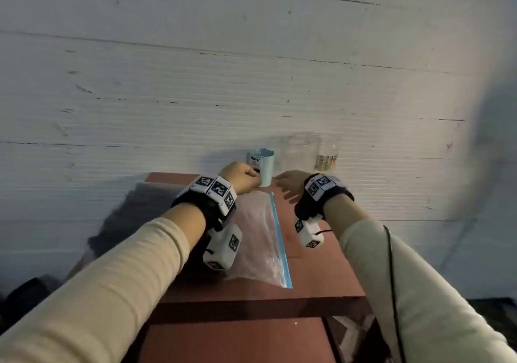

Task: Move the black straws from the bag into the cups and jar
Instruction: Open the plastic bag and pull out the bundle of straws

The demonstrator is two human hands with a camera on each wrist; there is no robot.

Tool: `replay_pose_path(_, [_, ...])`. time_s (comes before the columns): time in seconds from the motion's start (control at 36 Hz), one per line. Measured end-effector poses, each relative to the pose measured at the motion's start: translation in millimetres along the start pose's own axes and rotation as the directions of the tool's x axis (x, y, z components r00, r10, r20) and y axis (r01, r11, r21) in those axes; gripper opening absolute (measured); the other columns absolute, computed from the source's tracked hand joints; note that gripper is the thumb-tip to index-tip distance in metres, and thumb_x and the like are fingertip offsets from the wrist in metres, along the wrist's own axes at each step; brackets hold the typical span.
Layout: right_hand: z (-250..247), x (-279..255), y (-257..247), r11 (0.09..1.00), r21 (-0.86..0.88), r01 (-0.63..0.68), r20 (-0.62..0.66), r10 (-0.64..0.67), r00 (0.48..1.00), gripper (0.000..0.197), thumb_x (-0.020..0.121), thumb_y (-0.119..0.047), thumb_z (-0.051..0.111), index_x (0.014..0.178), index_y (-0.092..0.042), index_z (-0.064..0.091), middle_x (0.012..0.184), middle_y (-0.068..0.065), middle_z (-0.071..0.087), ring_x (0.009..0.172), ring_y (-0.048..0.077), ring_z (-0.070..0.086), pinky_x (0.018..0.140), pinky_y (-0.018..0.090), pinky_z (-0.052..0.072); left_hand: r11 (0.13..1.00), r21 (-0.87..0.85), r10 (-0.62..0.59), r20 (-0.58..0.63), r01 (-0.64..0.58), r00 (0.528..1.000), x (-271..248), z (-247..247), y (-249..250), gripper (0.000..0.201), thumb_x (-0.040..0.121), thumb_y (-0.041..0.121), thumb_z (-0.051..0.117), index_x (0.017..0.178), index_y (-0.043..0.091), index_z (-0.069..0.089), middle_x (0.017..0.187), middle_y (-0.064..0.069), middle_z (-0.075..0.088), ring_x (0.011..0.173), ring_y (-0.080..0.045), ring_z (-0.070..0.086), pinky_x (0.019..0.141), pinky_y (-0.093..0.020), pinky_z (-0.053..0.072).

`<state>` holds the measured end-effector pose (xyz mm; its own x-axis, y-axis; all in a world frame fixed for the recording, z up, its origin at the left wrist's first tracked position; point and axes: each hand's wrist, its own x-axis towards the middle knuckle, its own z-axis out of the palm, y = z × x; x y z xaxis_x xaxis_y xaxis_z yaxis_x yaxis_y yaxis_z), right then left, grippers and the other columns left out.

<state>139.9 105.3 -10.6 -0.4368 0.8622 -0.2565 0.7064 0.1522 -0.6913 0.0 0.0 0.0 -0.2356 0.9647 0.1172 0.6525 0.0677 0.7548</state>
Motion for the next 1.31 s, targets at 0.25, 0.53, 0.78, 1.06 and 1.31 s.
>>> replay_pose_path(0.25, [31.6, 50.0, 15.7, 0.995, -0.086, 0.06, 0.003, -0.06, 0.998, 0.044, 0.077, -0.04, 0.063, 0.107, -0.009, 0.068, 0.106, 0.012, 0.071, 0.096, 0.029, 0.069, 0.092, 0.048, 0.053, 0.964, 0.235, -0.149, 0.107, 0.12, 0.983, 20.3, 14.5, -8.3, 0.036, 0.089, 0.029, 0.065, 0.122, 0.014, 0.067, 0.12, -0.008, 0.067, 0.108, -0.023, 0.061, 0.078, -0.024, 0.04])
replay_pose_path(0.53, [10.7, 2.7, -17.3, 0.958, 0.047, 0.283, -0.169, -0.272, 0.947, 0.015, 0.092, -0.003, 0.056, 0.104, 0.004, 0.062, 0.074, 0.007, 0.059, 0.065, 0.018, 0.057, 0.067, 0.027, 0.055, 0.976, 0.187, -0.123, 0.058, 0.111, 0.991, 26.6, 15.8, -9.6, 0.041, 0.098, 0.032, 0.049, 0.136, 0.015, 0.054, 0.135, -0.009, 0.057, 0.123, -0.025, 0.053, 0.099, -0.03, 0.038])
replay_pose_path(0.78, [9.8, -19.3, -26.7, 0.899, -0.007, 0.437, -0.246, -0.425, 0.871, 0.013, 0.087, 0.004, 0.057, 0.091, -0.007, 0.064, 0.083, 0.011, 0.062, 0.078, 0.023, 0.06, 0.078, 0.036, 0.055, 0.994, 0.108, -0.003, 0.009, 0.002, 1.0, 17.4, 10.6, -1.7, 0.039, 0.1, 0.037, 0.047, 0.122, 0.009, 0.064, 0.119, -0.01, 0.064, 0.112, -0.026, 0.058, 0.084, -0.028, 0.042])
replay_pose_path(1.06, [15.6, -46.5, -5.5, 0.872, 0.007, 0.489, -0.346, -0.457, 0.819, 0.028, 0.086, -0.002, 0.054, 0.077, -0.026, 0.065, 0.066, -0.001, 0.065, 0.07, 0.022, 0.068, 0.074, 0.037, 0.056, 0.996, 0.035, 0.078, -0.061, -0.076, 0.995, 6.3, 13.0, -4.4, 0.01, 0.093, 0.023, 0.061, 0.087, 0.015, 0.063, 0.066, 0.005, 0.051, 0.063, -0.014, 0.046, 0.057, -0.024, 0.035])
replay_pose_path(1.31, [17.0, -60.1, 5.8, 0.853, -0.029, 0.521, -0.303, -0.504, 0.809, 0.019, 0.085, -0.004, 0.059, 0.085, -0.023, 0.06, 0.067, 0.003, 0.064, 0.066, 0.021, 0.058, 0.065, 0.039, 0.052, 0.993, 0.047, 0.113, -0.006, -0.112, 0.994, 3.4, 10.5, 2.1, 0.007, 0.091, 0.019, 0.063, 0.084, 0.017, 0.064, 0.064, 0.007, 0.052, 0.058, -0.006, 0.045, 0.057, -0.022, 0.034])
